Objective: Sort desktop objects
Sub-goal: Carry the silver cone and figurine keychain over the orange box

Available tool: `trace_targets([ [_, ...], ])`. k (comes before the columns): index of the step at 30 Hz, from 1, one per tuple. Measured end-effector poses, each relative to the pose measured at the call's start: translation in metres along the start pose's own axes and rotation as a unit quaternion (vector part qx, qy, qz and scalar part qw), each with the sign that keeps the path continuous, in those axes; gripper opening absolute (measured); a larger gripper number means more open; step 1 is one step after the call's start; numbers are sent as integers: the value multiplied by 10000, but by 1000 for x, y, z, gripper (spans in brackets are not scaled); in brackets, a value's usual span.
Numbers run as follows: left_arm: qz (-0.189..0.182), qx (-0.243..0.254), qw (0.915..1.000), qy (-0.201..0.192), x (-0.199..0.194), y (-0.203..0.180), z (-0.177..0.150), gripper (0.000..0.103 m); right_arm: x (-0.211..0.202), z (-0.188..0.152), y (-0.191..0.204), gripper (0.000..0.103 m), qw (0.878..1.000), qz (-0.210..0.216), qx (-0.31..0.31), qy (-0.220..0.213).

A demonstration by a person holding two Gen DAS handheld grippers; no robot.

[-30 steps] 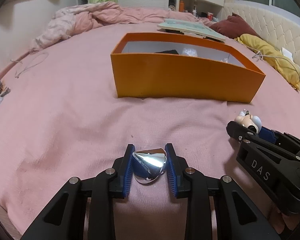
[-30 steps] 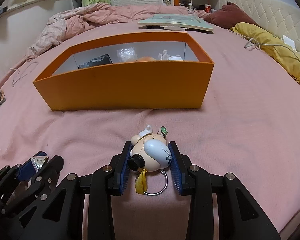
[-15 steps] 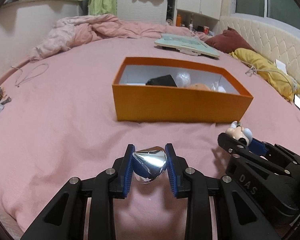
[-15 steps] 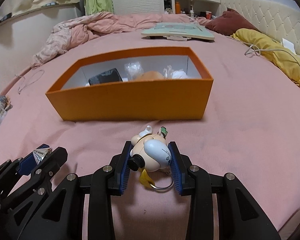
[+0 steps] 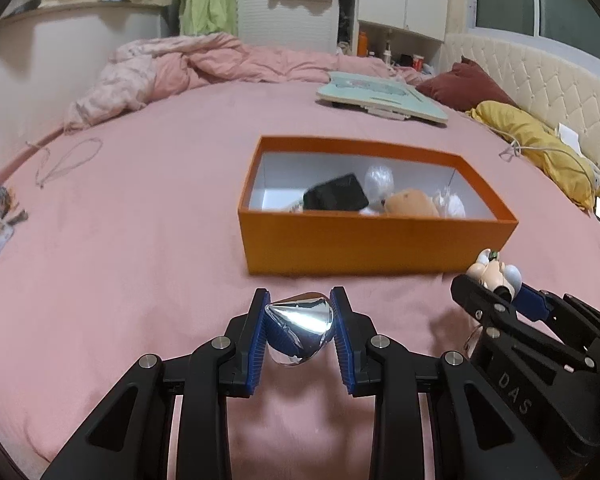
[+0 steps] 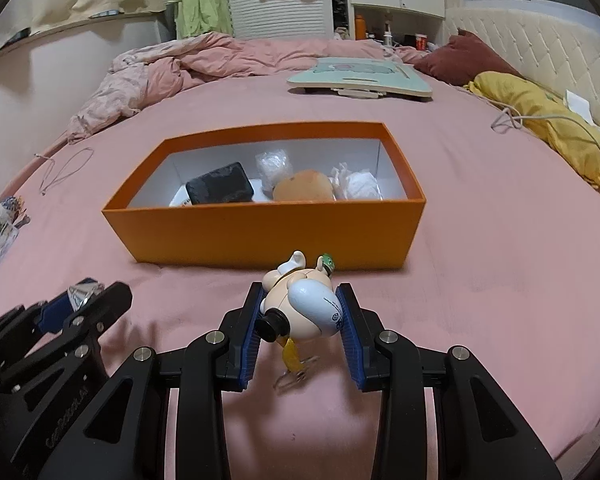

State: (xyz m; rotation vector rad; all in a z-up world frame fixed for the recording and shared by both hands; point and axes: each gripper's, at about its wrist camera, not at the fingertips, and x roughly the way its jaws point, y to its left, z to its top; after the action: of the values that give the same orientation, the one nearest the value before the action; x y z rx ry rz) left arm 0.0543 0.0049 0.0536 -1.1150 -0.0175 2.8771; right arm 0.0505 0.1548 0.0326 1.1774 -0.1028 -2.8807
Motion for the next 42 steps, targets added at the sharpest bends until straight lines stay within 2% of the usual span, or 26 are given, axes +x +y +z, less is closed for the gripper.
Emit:
trace_targets([
  [5,-50,28,9998,-203,-7,-1,17,28,-7,13,4,37,9999,18,-73,-105],
  [12,-220,108,9993,-286,-7,-6,46,28,-19,34,7,37,9994,155,-150,-286],
  [18,-487,180,9984,-212,18,-10,77,28,-11,69,0,37,9985,25,-237,-489],
  [25,-682,346,9970,-73,61,-9,110,28,18,107,-9,37,9982,41,-331,-500],
  [29,-755,314,9967,-11,75,-6,111,28,42,121,-10,37,9983,155,-402,-401],
  [33,-806,374,9959,190,86,-9,105,28,55,113,-16,37,9991,252,-157,-290],
  [36,-833,337,9955,306,92,-9,103,28,61,109,-19,37,9994,301,-66,-143],
  [42,-842,298,9952,398,96,-6,100,28,61,108,-20,37,9994,327,-37,-133],
])
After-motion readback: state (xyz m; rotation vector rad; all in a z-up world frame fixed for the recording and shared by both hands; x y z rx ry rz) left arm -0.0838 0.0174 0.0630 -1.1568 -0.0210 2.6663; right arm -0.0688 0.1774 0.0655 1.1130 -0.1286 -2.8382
